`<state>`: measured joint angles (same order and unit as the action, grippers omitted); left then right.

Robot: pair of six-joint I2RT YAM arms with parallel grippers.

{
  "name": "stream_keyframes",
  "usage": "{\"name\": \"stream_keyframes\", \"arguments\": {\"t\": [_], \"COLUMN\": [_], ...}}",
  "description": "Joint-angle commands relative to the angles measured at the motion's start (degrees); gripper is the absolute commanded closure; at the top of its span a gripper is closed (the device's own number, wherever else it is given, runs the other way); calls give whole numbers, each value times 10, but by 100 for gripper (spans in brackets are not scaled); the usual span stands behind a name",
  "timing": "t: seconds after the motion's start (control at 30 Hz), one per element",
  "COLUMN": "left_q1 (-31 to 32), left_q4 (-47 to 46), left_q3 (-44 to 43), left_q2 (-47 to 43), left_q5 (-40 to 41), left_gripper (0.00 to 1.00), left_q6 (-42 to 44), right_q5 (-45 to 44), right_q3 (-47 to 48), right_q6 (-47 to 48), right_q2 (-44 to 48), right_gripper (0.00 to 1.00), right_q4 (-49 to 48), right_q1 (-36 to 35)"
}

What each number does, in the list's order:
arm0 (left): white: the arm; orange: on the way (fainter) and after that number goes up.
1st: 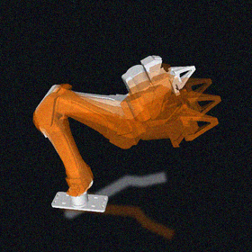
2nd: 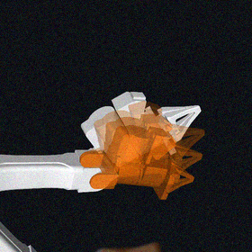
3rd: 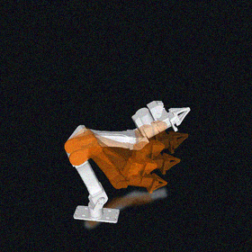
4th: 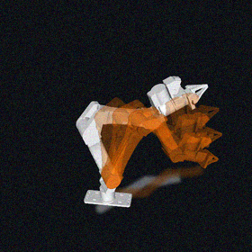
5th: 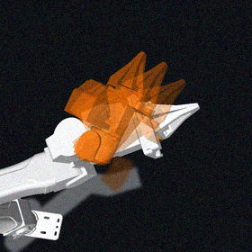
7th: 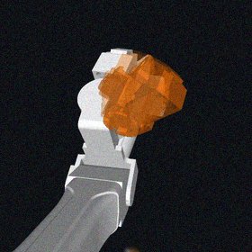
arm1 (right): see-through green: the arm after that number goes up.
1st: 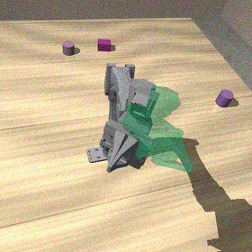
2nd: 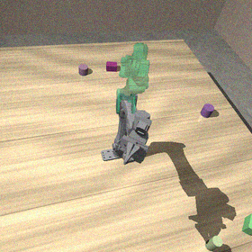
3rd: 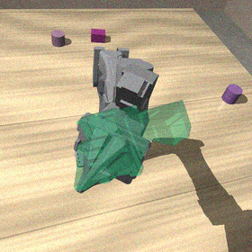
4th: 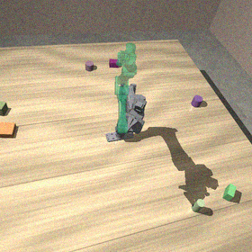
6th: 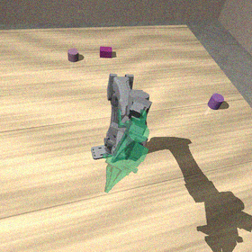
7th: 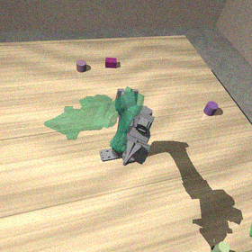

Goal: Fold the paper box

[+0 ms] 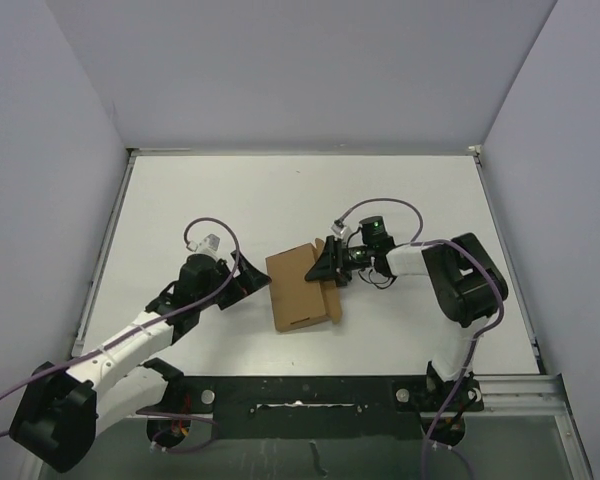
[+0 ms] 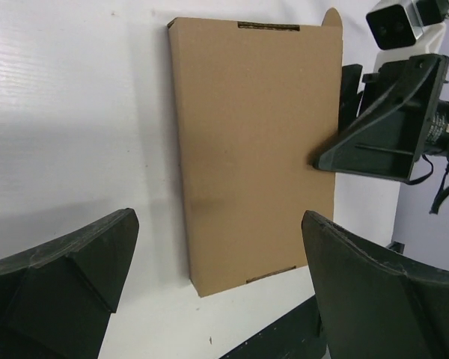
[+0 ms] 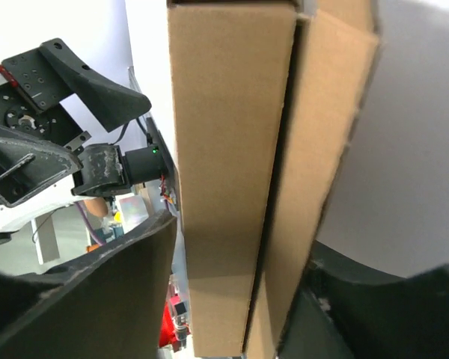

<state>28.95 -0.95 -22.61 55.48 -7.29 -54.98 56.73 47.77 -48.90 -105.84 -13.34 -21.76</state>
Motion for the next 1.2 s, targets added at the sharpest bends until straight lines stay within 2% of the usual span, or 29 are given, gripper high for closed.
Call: {"name": "stream_keyframes", "arguments": {"t": [0.0,0.13,0.23,0.33,0.47,0.53,0.57,0.6,0.67,0.73,0.77,0.9,1.17], "left_q1": [6,8,7,8,8,8,8,8,8,8,8,11,21], "left_q4": [31,60,80,98,104,97,92,88,76,60,52,23,11], "left_q3": [-48,-63,-74,-87,-96,-99,-99,-98,-97,-99,-100,-110,-143], "left_q2": [32,42,40,34,25,25,27,31,43,61,73,118,219], "left_q5": [25,44,58,66,66,60,56,54,48,39,33,14,3], "left_gripper": [9,9,9,9,9,11,11,12,13,14,14,15,16], "left_q6": [-6,12,32,49,62,68,71,72,75,76,77,85,109], "right_q5": [-21,-65,-119,-185,-223,-215,-200,-189,-184,-193,-192,-187,-157], "right_q3": [27,87,101,114,115,104,97,92,99,116,121,135,152], "right_q6": [32,181,254,362,452,489,504,516,525,532,533,537,531], "right_q2": [-2,4,29,70,126,156,168,174,164,137,123,77,21], "right_gripper": [44,18,8,4,4,9,18,32,66,85,90,96,96], "right_q4": [33,179,239,307,346,343,335,328,330,351,359,371,376], "right_q1": [-25,-24,4,15,23,23,24,22,22,22,23,8,-28]}}
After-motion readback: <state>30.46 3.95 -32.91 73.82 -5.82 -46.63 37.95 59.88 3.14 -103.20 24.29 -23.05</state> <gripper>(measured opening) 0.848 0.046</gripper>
